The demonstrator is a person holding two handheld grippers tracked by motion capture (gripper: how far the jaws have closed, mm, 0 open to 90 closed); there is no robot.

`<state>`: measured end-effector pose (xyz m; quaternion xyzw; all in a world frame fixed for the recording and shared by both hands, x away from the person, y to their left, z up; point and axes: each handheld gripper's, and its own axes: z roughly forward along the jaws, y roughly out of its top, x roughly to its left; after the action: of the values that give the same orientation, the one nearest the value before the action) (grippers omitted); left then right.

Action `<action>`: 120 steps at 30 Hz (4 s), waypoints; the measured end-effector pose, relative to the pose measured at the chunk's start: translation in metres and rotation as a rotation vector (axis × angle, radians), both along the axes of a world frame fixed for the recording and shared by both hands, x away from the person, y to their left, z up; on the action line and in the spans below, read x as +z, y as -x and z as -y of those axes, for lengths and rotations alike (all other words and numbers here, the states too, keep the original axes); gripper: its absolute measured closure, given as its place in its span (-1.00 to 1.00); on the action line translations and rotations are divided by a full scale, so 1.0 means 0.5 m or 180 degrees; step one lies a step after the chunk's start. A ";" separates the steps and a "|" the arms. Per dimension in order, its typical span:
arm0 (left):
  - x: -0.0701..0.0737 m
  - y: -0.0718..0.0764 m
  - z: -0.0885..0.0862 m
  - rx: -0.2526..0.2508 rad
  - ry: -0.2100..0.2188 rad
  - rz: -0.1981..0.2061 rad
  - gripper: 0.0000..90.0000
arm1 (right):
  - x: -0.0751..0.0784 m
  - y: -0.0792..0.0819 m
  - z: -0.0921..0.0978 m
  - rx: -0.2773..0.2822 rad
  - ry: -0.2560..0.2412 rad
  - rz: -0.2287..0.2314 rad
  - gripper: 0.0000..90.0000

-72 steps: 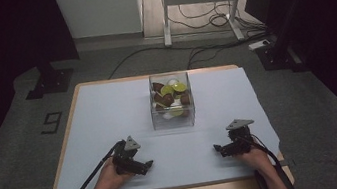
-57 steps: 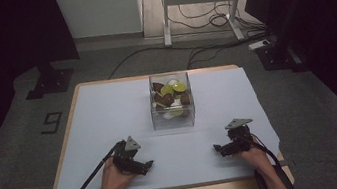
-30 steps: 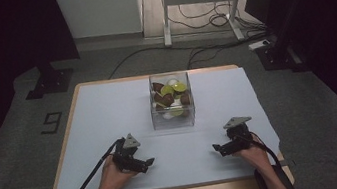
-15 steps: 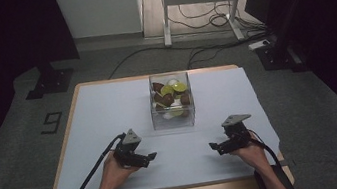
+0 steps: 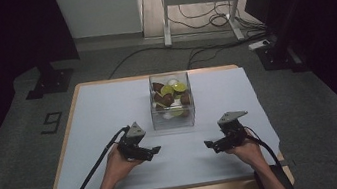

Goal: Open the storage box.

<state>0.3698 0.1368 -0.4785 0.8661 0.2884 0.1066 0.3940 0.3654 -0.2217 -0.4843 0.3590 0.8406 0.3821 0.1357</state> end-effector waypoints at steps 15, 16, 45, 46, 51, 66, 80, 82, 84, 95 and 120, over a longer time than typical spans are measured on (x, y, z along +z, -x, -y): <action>0.020 -0.028 0.033 -0.0045 0.0032 0.0083 -0.61 | 0.032 -0.017 -0.040 0.0110 -0.0022 0.0134 -0.79; 0.020 -0.028 0.035 -0.0040 0.0047 0.0104 -0.59 | 0.033 -0.018 -0.042 0.0110 -0.0041 0.0126 -0.75; 0.032 -0.071 0.070 0.0036 0.0113 0.0184 -0.04 | 0.048 -0.061 -0.110 0.0164 -0.0069 0.0138 0.07; 0.032 -0.071 0.070 0.0036 0.0113 0.0184 -0.02 | 0.047 -0.062 -0.110 0.0149 -0.0075 0.0132 0.09; 0.036 -0.077 0.076 0.0088 0.0134 0.0223 0.11 | 0.048 -0.065 -0.117 0.0133 -0.0028 0.0175 0.24; 0.028 -0.100 0.086 0.0257 0.0199 0.0217 0.50 | 0.050 -0.090 -0.141 0.0043 -0.0052 0.0341 0.57; 0.016 -0.111 0.094 0.0346 0.0248 0.0291 0.69 | 0.036 -0.114 -0.157 -0.0108 -0.0056 0.0395 0.76; 0.016 -0.112 0.095 0.0352 0.0256 0.0300 0.69 | 0.037 -0.116 -0.157 -0.0119 -0.0127 0.0385 0.77; 0.017 -0.114 0.095 0.0365 0.0292 0.0292 0.70 | 0.036 -0.121 -0.156 -0.0148 -0.0184 0.0366 0.78; 0.018 -0.121 0.100 0.0351 0.0330 0.0291 0.72 | 0.036 -0.130 -0.166 -0.0132 -0.0263 0.0346 0.79; 0.017 -0.104 0.104 0.0307 0.0278 0.0333 0.79 | 0.038 -0.120 -0.164 -0.0040 -0.0365 0.0258 0.77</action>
<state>0.4217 0.0850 -0.4697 0.8265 0.3133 0.1579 0.4403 0.4257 -0.1395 -0.4652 0.3557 0.8089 0.4430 0.1512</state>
